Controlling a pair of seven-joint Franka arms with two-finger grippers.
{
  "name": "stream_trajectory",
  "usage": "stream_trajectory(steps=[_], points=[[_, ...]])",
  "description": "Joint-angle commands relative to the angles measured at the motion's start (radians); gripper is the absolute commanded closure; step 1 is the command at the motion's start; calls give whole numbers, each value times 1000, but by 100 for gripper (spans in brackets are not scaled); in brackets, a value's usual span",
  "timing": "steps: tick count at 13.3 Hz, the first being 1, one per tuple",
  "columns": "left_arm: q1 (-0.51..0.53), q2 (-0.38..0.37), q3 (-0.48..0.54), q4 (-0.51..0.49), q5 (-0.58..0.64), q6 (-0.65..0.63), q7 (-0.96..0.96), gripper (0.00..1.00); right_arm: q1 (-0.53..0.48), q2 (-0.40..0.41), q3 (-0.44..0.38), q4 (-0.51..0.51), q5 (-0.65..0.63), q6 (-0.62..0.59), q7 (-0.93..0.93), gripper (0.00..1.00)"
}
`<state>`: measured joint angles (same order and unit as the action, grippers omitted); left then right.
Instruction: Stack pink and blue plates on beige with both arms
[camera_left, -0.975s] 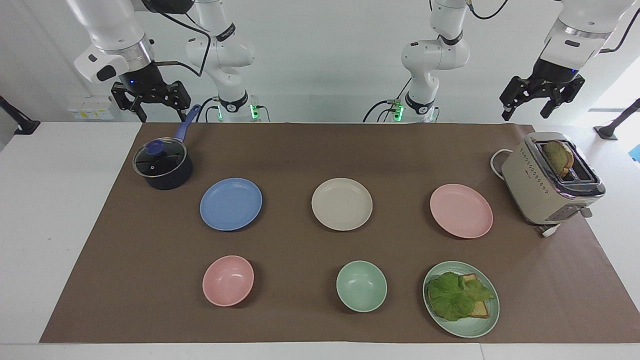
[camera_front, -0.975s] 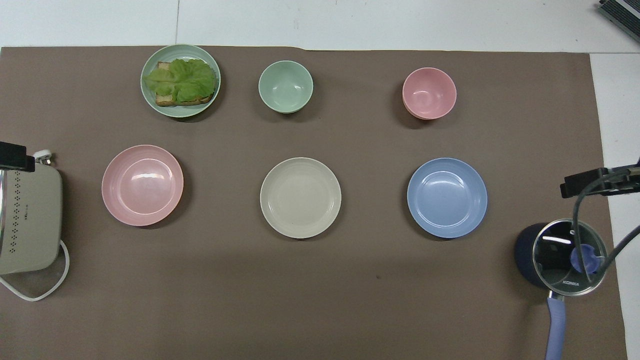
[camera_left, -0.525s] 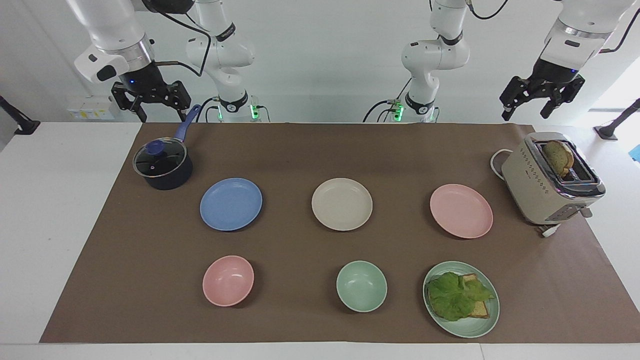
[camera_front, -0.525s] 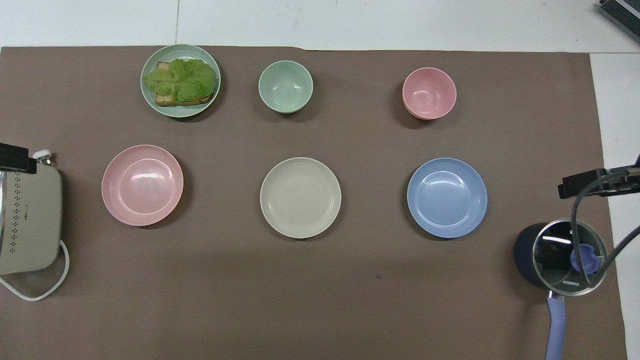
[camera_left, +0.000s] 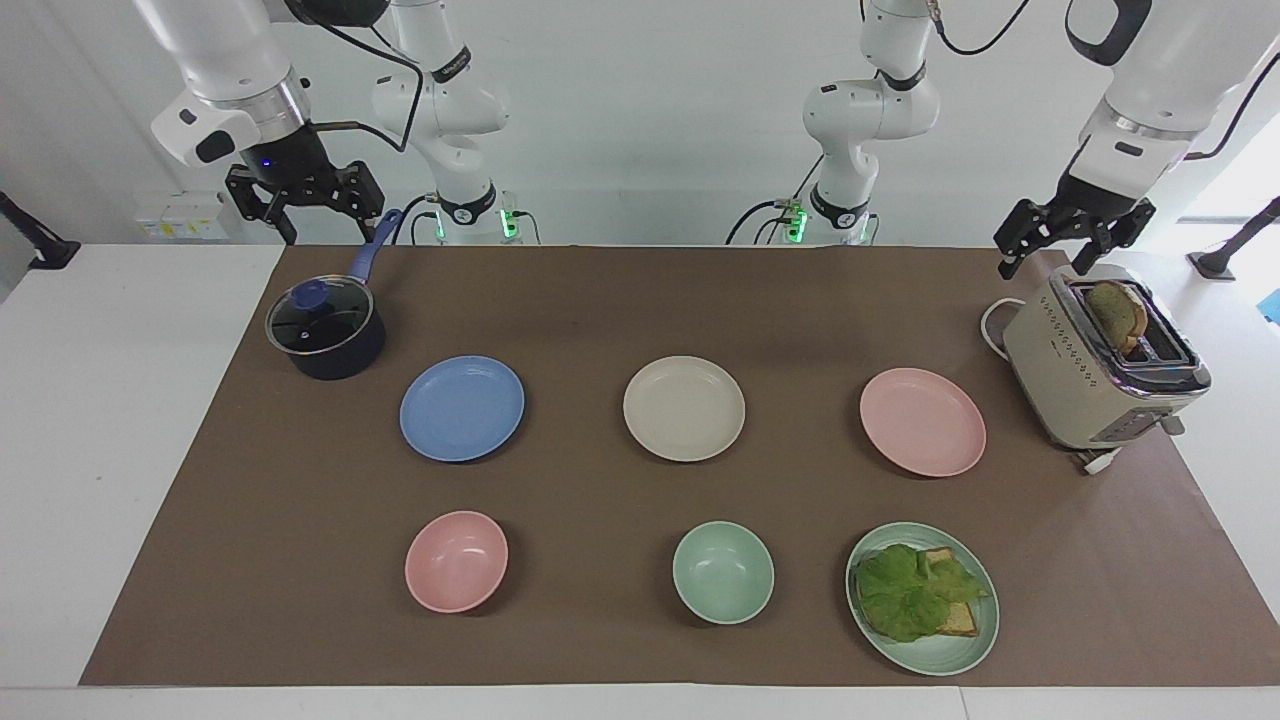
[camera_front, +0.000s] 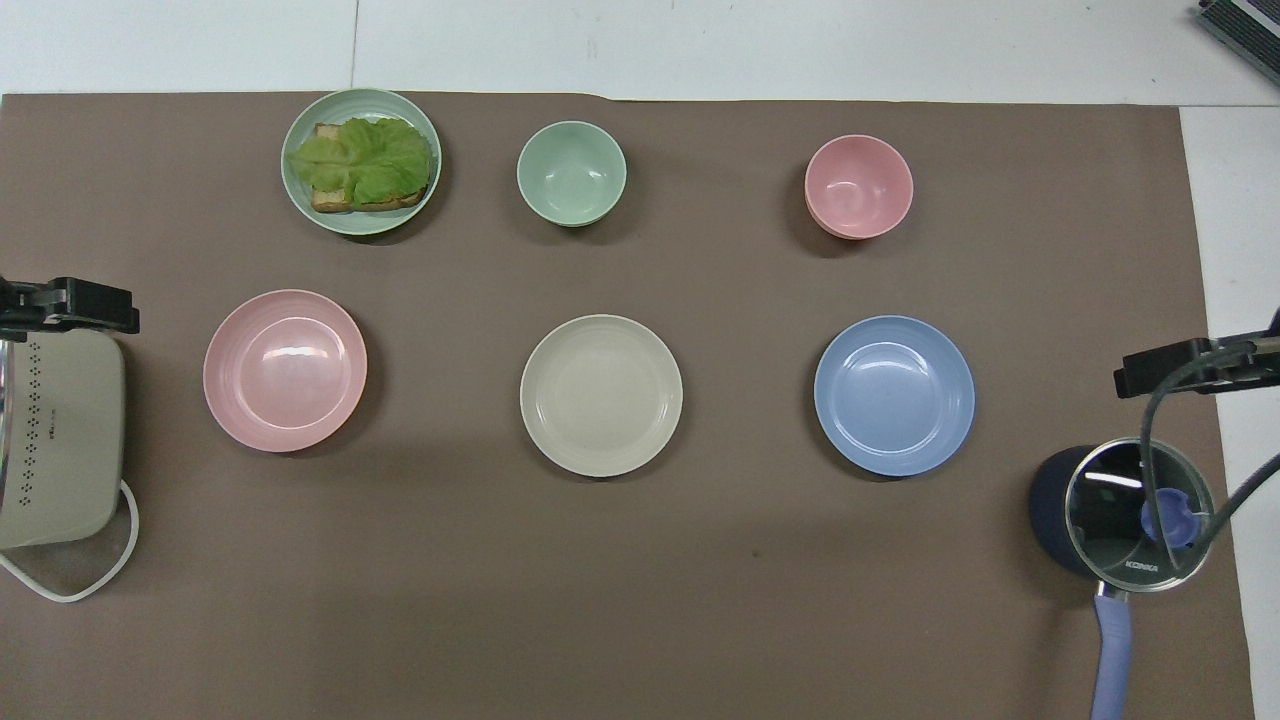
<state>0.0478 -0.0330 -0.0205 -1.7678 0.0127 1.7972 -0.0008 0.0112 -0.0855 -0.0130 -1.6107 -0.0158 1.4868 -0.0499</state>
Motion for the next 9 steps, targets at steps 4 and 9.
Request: stream_trajectory(steps=[4,9], points=[[38,50,-1,-90,-10,126,18,0,-14,-57,1,-83,25,52,-13,0],[40,114,-1,-169,-10,226,5,0,-11,-57,1,-86,27,61,-13,0]])
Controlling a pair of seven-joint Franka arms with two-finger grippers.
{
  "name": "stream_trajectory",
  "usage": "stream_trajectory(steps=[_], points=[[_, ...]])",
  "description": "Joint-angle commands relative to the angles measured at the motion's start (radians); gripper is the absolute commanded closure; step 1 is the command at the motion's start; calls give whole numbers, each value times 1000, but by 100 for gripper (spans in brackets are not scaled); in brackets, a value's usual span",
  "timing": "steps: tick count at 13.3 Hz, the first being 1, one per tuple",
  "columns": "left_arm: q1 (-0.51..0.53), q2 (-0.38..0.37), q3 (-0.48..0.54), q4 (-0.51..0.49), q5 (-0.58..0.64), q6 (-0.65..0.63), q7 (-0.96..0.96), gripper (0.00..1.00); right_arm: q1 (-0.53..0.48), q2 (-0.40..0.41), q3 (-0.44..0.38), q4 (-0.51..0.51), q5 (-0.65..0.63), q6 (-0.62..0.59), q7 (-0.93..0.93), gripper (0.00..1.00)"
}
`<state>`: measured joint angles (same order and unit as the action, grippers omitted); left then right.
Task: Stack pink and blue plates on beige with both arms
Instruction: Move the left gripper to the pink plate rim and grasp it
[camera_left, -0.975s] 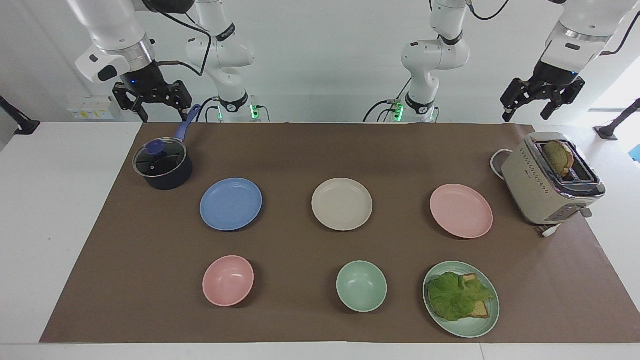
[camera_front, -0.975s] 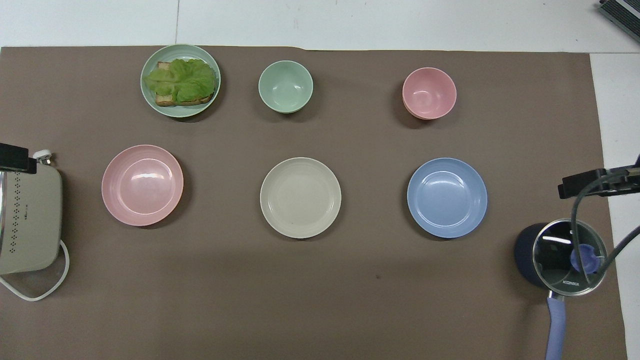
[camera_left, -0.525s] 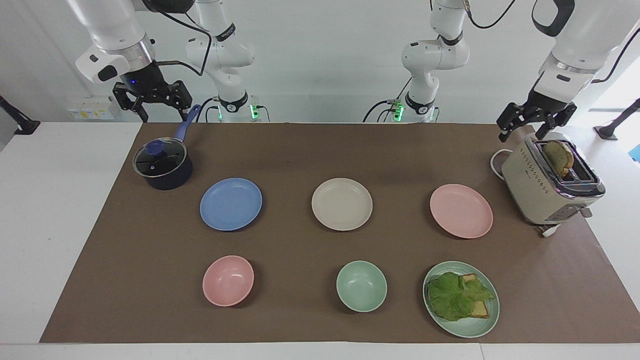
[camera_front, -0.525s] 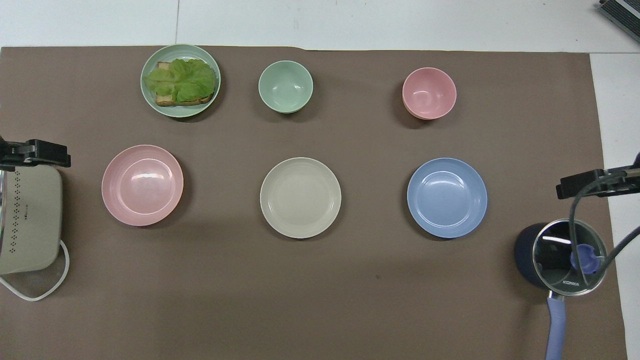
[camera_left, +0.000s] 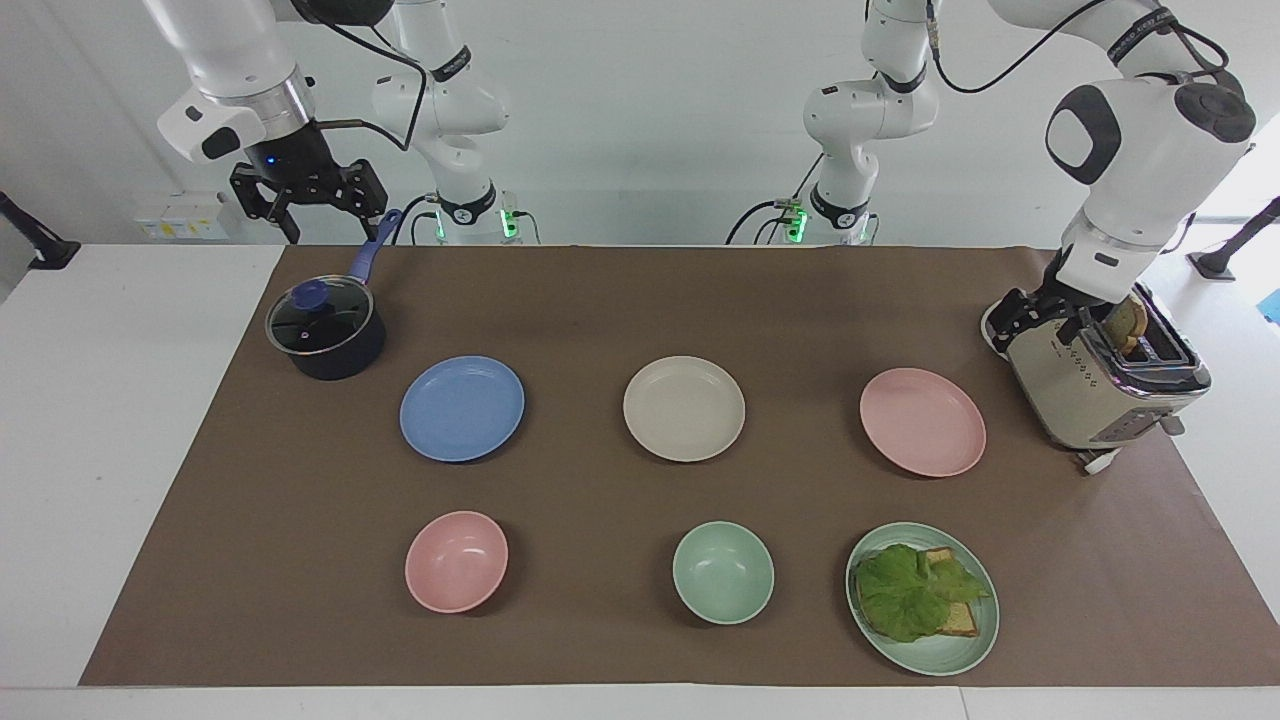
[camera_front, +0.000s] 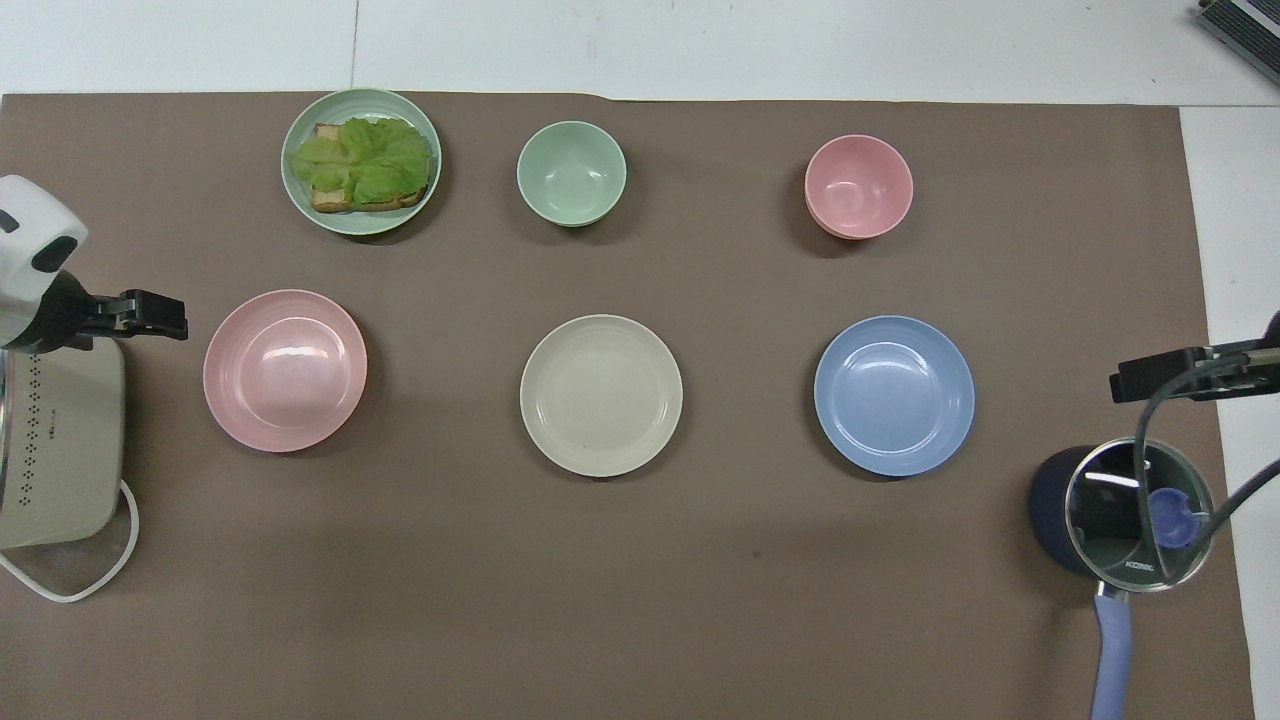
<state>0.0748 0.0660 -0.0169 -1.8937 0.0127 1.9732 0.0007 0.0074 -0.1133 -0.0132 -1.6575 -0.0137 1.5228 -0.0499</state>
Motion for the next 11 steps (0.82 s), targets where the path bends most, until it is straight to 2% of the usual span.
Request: stream_trajectory(steps=[1,3,8,11], points=[[13,43,-5,-44,-10,67,-2,0,-7,-31,1,-39,24,20,-13,0],[31,80,-5,-51,-10,82,-2,0,-7,-31,1,-41,24,23,-13,0],[65,115,-6,-149,-10,208,-2,0,-7,-31,1,-41,24,27,-13,0],[65,146,-6,-163,-11,220,-31,0,-7,-31,1,-41,24,28,-13,0]])
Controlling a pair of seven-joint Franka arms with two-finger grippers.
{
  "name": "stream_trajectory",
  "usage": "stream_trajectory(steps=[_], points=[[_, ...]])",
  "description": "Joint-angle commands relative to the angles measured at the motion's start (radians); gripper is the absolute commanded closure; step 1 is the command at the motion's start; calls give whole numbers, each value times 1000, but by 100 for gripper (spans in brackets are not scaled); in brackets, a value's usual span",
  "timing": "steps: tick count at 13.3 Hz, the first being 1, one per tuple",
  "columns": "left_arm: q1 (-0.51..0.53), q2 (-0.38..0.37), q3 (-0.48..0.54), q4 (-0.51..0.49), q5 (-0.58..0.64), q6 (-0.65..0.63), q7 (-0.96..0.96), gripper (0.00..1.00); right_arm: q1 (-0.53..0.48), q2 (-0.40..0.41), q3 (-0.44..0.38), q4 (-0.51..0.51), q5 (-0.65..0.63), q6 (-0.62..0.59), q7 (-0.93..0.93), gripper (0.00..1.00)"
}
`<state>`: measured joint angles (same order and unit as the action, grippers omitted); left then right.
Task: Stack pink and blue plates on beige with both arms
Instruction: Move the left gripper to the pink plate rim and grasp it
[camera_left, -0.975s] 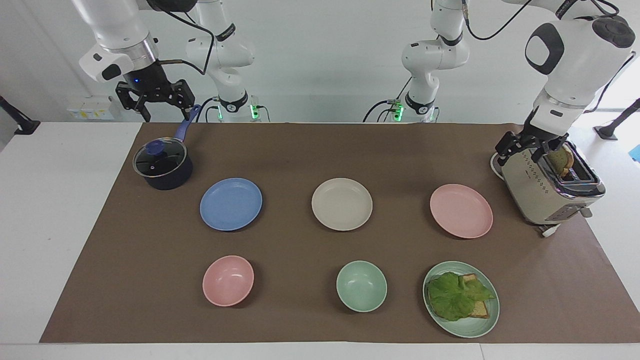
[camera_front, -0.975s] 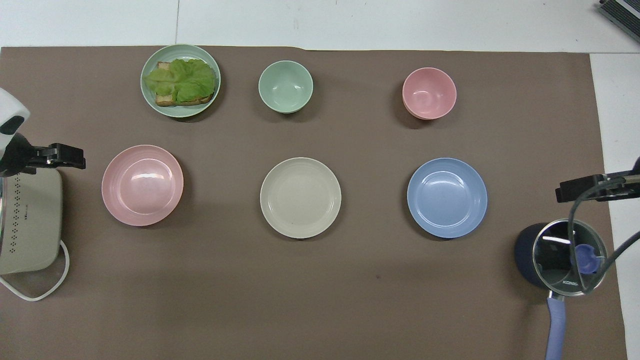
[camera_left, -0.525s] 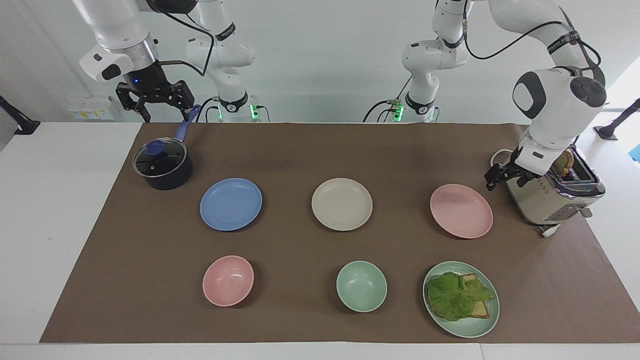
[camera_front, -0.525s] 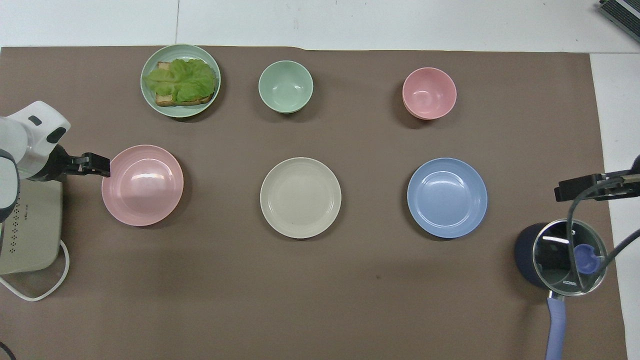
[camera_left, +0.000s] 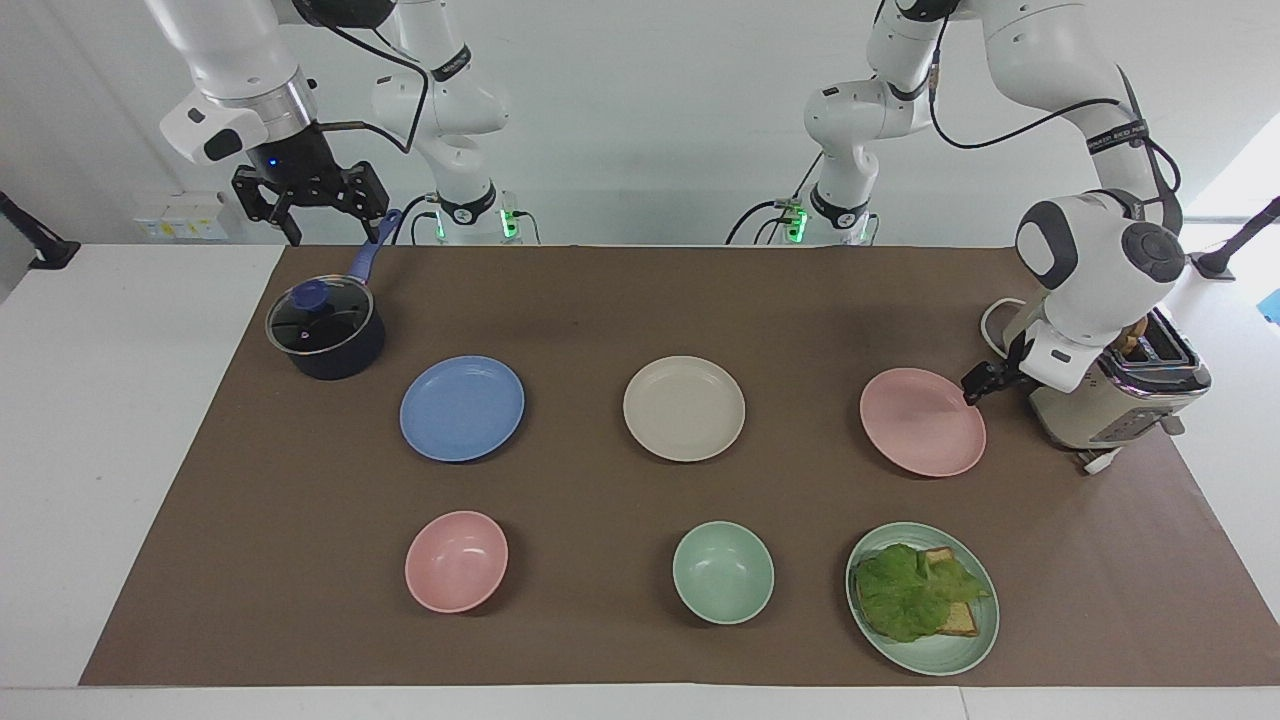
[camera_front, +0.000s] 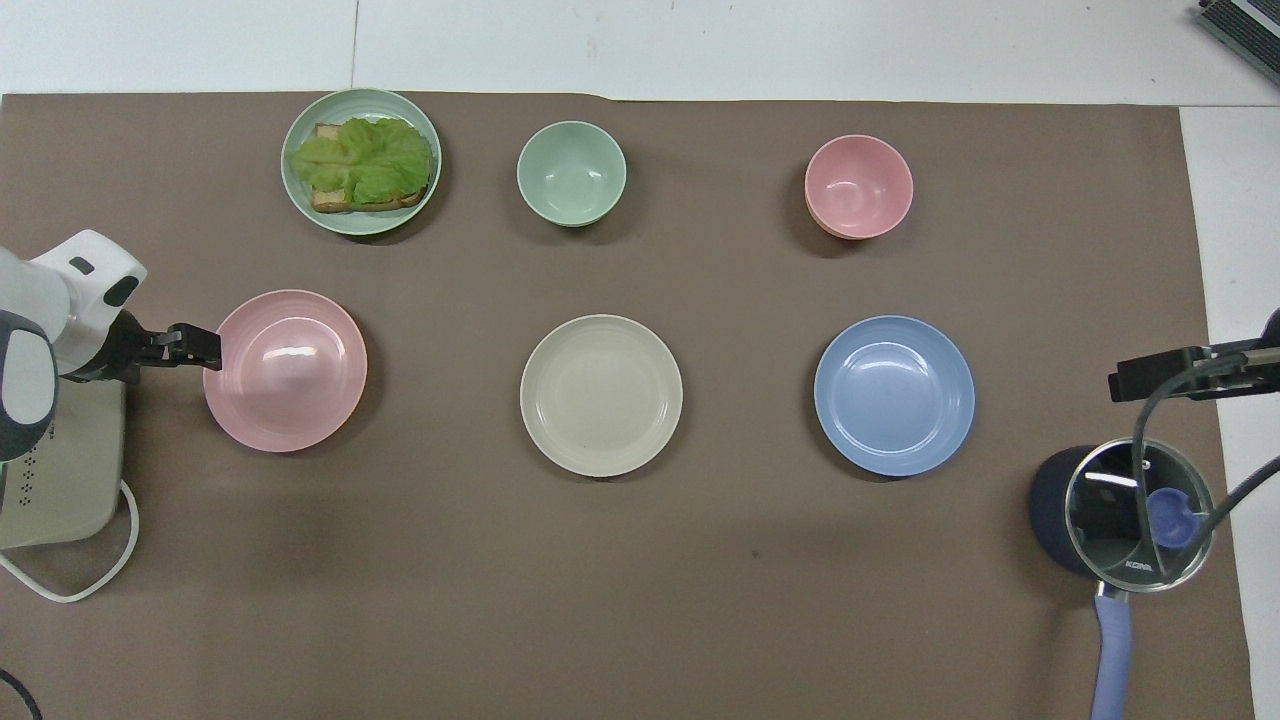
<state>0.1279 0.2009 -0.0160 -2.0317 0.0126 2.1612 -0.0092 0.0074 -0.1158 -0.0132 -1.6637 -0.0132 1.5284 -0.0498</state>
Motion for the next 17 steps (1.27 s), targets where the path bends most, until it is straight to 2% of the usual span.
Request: stream_trajectory(steps=[1,6,7,10,11,12,17], points=[[12,11,-7,-27,-11,34,-31,0,-7,-28,1,-34,24,22,-13,0],[13,20,-7,-51,-14,28,-77,0,-7,-28,1,-34,24,21,-13,0],[13,20,-7,-51,-14,25,-77,13,-7,-28,1,-34,24,22,-13,0],[15,18,-7,-51,-14,16,-74,81,-7,-28,1,-34,24,21,-13,0],[16,18,-7,-51,-14,11,-75,94,-7,-28,1,-34,24,21,-13,0],[18,18,-7,-48,-14,2,-74,100,-7,-28,1,-34,24,21,-13,0],[6,12,-10,-3,-14,-81,-75,100,-7,-30,1,-41,24,21,-13,0]])
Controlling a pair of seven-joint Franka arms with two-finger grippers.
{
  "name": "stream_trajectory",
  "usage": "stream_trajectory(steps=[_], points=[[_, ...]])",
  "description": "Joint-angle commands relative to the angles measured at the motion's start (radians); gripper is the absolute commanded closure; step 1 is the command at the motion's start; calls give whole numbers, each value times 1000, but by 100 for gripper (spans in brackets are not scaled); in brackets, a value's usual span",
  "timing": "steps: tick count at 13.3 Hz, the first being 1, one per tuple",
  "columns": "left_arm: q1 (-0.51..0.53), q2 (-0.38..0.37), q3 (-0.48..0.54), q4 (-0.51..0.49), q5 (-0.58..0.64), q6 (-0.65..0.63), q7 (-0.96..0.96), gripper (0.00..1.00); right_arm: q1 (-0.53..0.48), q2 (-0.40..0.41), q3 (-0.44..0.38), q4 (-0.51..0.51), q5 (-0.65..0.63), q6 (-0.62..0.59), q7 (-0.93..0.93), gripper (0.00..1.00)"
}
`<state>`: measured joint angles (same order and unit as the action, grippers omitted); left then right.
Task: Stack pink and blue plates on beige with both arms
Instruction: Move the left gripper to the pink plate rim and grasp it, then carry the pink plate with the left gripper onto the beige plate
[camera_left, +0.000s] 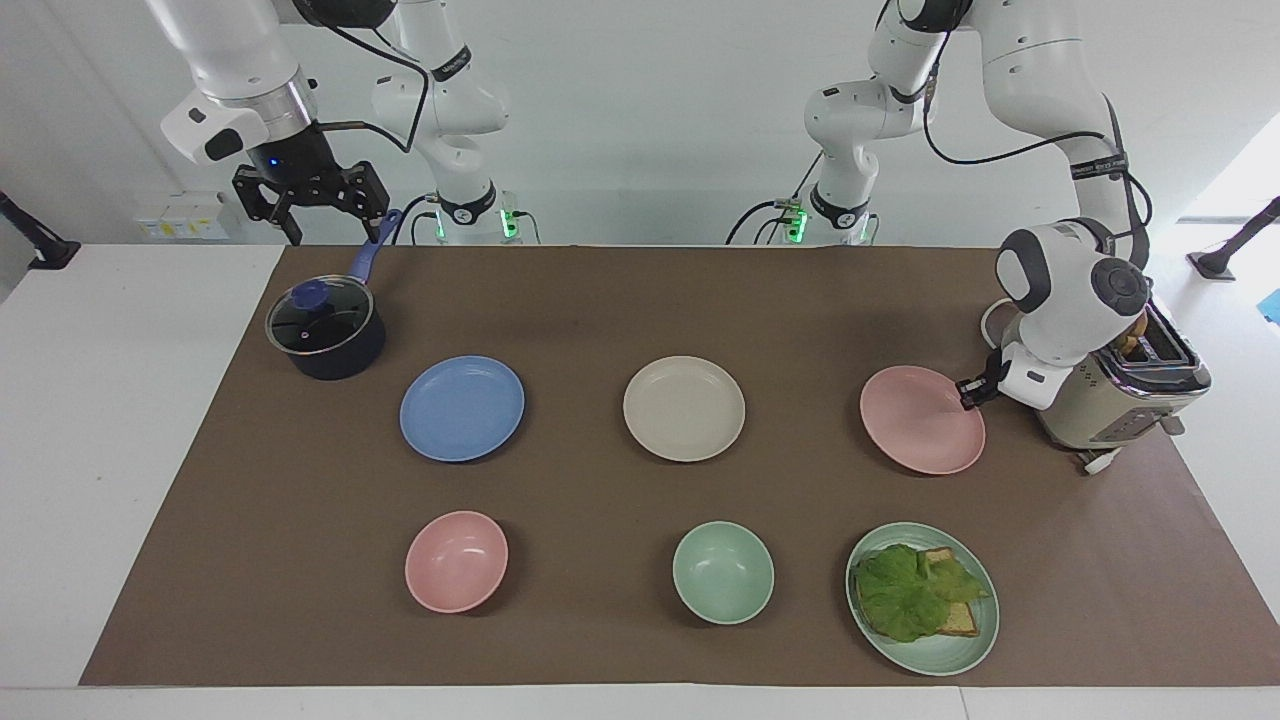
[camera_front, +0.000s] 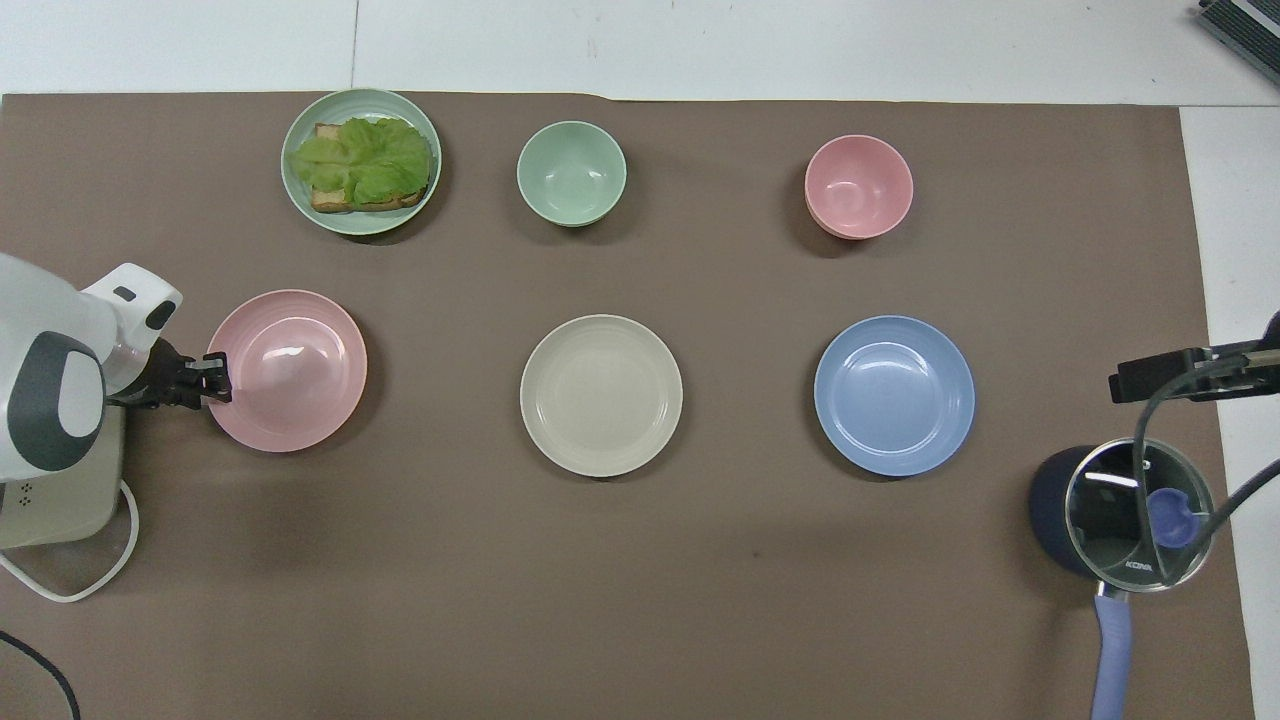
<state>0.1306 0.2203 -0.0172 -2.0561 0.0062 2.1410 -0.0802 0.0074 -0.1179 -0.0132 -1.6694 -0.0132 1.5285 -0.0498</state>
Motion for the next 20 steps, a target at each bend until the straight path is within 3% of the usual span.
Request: stream_trajectory(steps=[1,4,6,11,17,20], points=[[1,-12,-9,57,-8,-120,-4,100,-7,-28,1,-35,24,21,-13,0],[-2,-22,-15,175,-54,-288,-7,100,-7,-28,1,-35,24,21,-13,0],[-14,-51,-23,203,-101,-341,-24,100,-7,-28,1,-35,24,21,-13,0],[-130,-99,-26,198,-201,-343,-223,100,-9,-28,1,-35,24,21,-16,0],[-218,-113,-26,174,-351,-306,-234,100,-7,-28,1,-35,24,22,-16,0],[-294,-148,-24,113,-412,-212,-243,100,-7,-28,1,-35,24,22,-16,0]])
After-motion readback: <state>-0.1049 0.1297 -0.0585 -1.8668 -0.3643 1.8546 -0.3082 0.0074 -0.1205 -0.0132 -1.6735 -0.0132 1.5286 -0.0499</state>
